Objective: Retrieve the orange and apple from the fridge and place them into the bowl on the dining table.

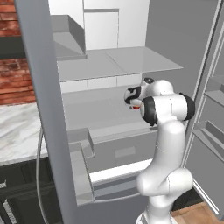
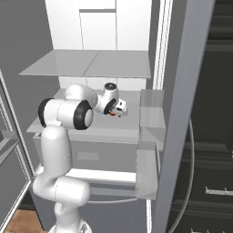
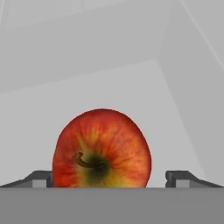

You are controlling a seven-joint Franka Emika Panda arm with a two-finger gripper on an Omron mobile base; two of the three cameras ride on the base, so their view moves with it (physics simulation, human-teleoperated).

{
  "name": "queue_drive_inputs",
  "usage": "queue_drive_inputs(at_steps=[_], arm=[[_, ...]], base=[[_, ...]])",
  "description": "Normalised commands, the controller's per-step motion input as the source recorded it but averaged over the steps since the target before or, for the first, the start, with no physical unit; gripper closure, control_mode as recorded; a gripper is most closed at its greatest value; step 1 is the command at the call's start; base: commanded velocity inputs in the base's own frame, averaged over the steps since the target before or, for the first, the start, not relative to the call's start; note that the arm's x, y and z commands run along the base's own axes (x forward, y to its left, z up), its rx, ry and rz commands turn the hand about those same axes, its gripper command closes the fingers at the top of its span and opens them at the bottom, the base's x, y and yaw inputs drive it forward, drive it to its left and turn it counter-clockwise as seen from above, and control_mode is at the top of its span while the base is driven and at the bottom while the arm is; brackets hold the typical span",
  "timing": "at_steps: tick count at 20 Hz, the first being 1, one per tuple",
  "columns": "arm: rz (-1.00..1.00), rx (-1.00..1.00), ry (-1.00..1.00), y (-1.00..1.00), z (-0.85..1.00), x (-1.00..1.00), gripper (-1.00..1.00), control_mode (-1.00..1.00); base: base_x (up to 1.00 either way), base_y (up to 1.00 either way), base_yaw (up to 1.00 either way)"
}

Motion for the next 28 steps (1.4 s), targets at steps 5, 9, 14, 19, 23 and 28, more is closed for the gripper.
queue_drive_inputs(at_steps=[5,9,14,19,23,28], arm=[[0.00,0.00,0.00,0.00,-0.22,0.06,-1.00,-1.00],[0.00,0.00,0.00,0.00,-0.23,0.05,-1.00,-1.00],[0.00,0.00,0.00,0.00,-0.38,0.00,1.00,-1.00],[0.00,0.00,0.00,0.00,-0.27,0.00,1.00,-1.00],[0.00,0.00,0.00,0.00,-0.02,0.00,1.00,-1.00],[0.01,0.00,-0.01,0.00,-0.01,-0.52,1.00,-1.00]], base=[[0.00,0.00,0.00],[0.00,0.00,0.00],[0.00,0.00,0.00],[0.00,0.00,0.00],[0.00,0.00,0.00],[0.00,0.00,0.00]])
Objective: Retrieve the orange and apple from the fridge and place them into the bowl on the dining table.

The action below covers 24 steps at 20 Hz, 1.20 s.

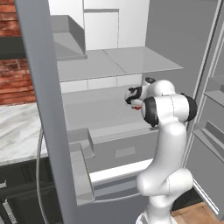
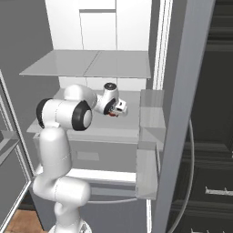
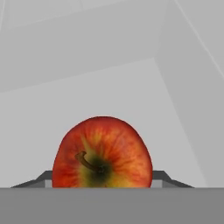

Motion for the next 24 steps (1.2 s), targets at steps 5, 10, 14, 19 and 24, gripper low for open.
queue_drive_inputs(at_steps=[5,10,14,19,24], arm=[[0.05,-0.03,-0.09,0.05,0.03,-1.00,1.00,-1.00],[0.15,-0.07,0.00,0.23,0.38,-1.00,1.00,-1.00],[0.22,-0.10,0.00,0.25,0.85,-1.00,1.00,-1.00],[0.19,-0.07,0.00,0.01,1.00,-1.00,1.00,-1.00],[0.17,-0.03,-0.02,0.00,0.81,-1.00,1.00,-1.00]], base=[[0.00,0.00,0.00],[0.00,0.00,0.00],[0.00,0.00,0.00],[0.00,0.00,0.00],[0.00,0.00,0.00]])
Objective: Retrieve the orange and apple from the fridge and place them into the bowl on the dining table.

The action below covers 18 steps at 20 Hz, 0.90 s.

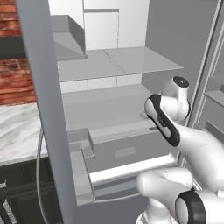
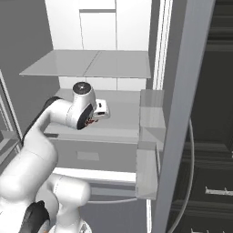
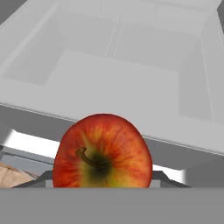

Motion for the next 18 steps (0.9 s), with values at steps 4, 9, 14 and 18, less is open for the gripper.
queue_drive_inputs(at_steps=[4,9,14,18], arm=[[0.15,-0.02,-0.03,0.00,0.44,-1.00,1.00,-1.00],[0.08,-0.02,-0.01,0.02,0.28,-0.97,1.00,-1.00],[0.00,-0.02,-0.08,0.00,0.10,-0.74,1.00,-1.00],[0.00,0.00,-0.06,0.00,0.01,-0.74,1.00,-1.00]], base=[[0.00,0.00,0.00],[0.00,0.00,0.00],[0.00,0.00,0.00],[0.00,0.00,0.00]])
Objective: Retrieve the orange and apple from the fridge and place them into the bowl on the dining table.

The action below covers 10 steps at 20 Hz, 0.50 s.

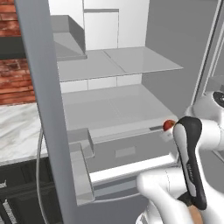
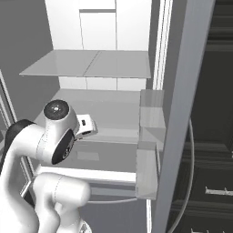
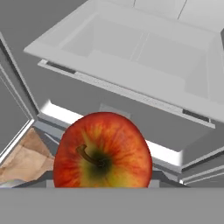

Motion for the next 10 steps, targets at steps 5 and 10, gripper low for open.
queue_drive_inputs(at_steps=[5,10], arm=[[0.00,0.00,0.00,0.00,0.00,0.00,1.00,1.00],[0.00,0.00,0.00,0.00,0.00,0.00,1.00,1.00]], base=[[-0.93,0.00,0.00],[-1.00,0.00,0.00]])
